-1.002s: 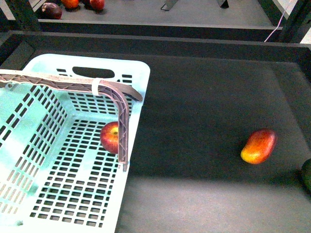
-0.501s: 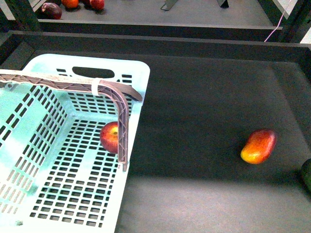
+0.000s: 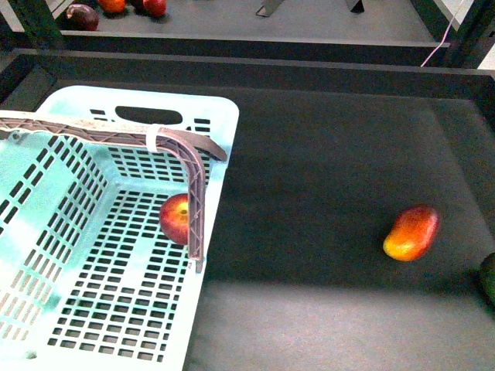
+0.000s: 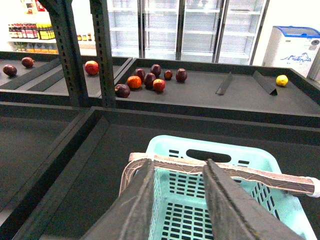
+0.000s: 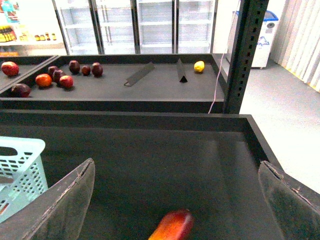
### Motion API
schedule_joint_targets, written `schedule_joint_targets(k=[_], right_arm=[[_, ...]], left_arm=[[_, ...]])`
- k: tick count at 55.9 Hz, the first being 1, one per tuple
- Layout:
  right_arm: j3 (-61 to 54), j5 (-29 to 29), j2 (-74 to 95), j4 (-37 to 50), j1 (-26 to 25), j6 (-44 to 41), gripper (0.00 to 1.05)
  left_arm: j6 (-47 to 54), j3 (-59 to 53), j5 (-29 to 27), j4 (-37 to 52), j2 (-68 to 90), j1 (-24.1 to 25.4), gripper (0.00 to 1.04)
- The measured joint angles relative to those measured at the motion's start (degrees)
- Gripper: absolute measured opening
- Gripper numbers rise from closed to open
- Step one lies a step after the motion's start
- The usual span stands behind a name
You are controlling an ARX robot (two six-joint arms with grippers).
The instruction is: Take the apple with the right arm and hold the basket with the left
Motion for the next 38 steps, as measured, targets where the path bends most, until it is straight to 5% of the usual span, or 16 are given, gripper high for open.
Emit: schedule_joint_targets(k=[8,16,38], right_arm=[[0.0,0.0,0.0,0.0,0.0,0.0,0.96],[0.0,0.0,0.0,0.0,0.0,0.0,0.96],[0.0,0.0,0.0,0.0,0.0,0.0,0.96]], left_arm=[[0.0,0.0,0.0,0.0,0.0,0.0,0.71],[0.0,0.0,0.0,0.0,0.0,0.0,0.97],[0.13,0.0,0.02,0.0,0.0,0.0,0.97]])
